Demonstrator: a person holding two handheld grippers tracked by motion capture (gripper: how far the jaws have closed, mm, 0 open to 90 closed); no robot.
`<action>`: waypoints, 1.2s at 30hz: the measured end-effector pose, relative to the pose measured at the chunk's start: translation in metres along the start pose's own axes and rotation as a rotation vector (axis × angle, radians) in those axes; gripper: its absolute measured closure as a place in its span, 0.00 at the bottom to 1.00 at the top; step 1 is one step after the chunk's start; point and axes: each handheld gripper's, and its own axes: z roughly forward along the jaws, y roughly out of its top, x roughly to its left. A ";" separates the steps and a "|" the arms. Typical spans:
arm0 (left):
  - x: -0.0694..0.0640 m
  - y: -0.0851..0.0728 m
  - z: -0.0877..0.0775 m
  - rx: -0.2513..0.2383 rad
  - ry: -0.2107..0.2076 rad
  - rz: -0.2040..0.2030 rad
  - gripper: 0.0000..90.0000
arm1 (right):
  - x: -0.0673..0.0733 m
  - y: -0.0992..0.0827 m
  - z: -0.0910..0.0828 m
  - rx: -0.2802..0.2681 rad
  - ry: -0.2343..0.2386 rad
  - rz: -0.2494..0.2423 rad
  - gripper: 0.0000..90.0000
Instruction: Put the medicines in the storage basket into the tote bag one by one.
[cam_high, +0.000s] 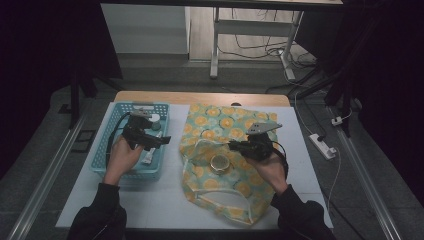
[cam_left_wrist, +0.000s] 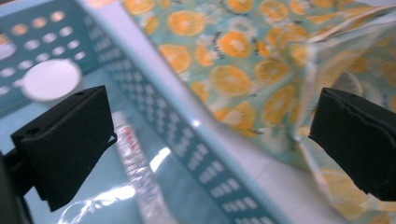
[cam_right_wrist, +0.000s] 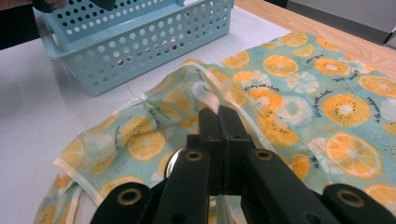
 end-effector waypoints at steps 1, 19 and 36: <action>0.003 -0.001 0.000 0.009 0.007 -0.009 0.00 | 0.000 0.000 0.000 0.000 0.000 -0.001 0.99; 0.030 -0.024 0.021 0.142 0.110 -0.035 0.00 | 0.000 0.000 0.001 0.001 0.002 -0.001 0.99; 0.031 -0.033 0.052 0.376 0.131 0.005 0.00 | 0.001 -0.002 0.004 0.010 0.008 -0.003 0.99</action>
